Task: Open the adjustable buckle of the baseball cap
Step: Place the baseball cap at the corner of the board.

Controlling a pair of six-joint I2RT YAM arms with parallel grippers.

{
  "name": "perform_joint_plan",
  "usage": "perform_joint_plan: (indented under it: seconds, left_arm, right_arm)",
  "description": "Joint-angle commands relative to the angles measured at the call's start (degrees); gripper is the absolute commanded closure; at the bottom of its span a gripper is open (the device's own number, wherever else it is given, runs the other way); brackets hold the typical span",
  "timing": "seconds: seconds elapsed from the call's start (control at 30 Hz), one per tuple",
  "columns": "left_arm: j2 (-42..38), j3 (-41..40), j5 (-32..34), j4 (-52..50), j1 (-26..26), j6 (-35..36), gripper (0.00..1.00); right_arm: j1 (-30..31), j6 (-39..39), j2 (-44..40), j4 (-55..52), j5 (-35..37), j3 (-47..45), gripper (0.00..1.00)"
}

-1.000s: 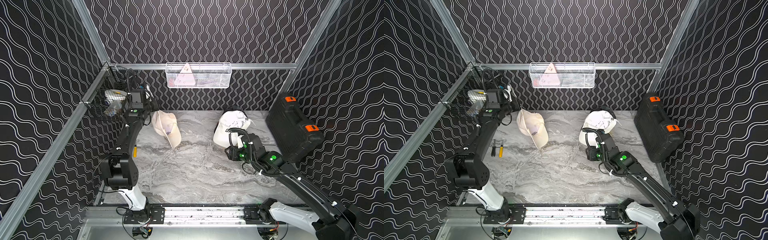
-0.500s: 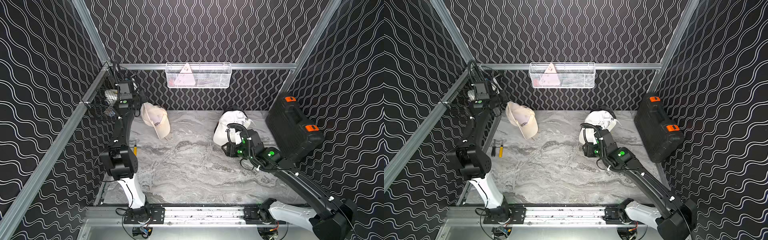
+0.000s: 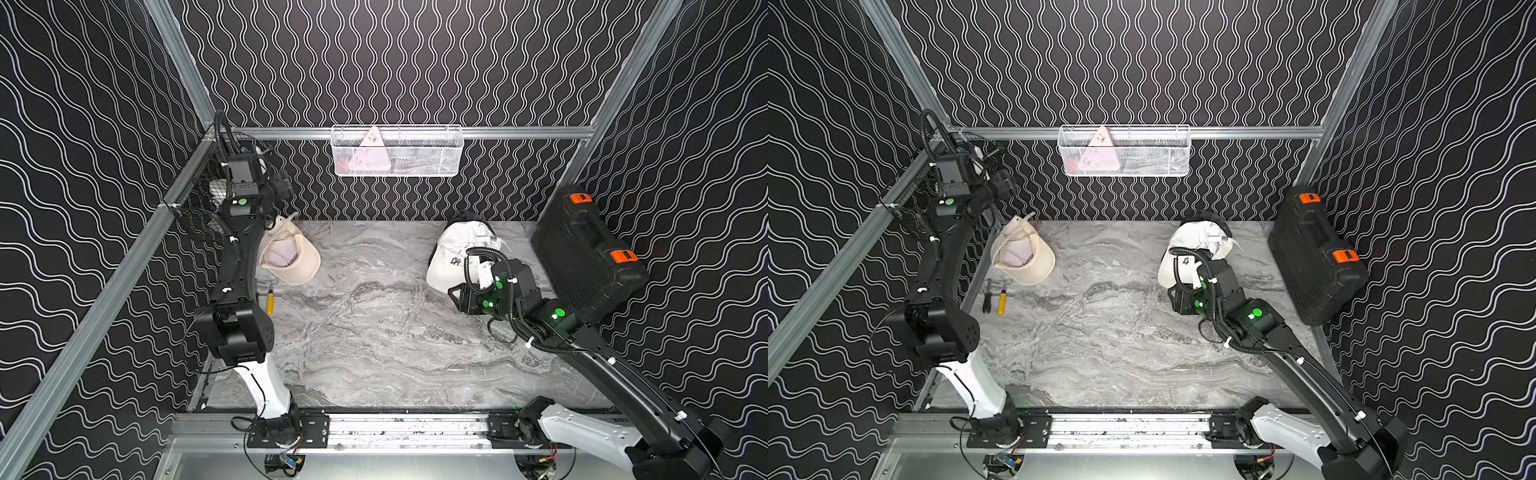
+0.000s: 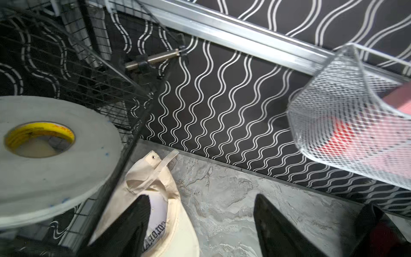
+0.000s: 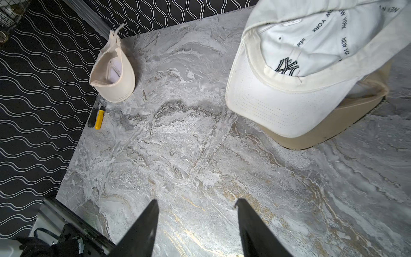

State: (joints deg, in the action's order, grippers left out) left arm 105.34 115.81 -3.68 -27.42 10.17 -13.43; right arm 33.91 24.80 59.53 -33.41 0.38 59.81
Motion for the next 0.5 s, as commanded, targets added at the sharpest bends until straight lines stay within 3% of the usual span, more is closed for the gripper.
perform_joint_plan:
  seconds: [0.0, 0.47]
  left_arm:
    - [-1.2, -0.2, 0.1, 0.3, -2.7, 2.8, 0.21]
    - [-7.5, -10.6, 0.6, 3.6, -18.6, 6.1, 0.23]
  right_arm:
    - [0.0, 0.3, -0.8, -1.7, 1.3, 0.4, 0.42]
    - [-0.1, 0.7, -5.6, -6.8, 7.8, 0.4, 0.41]
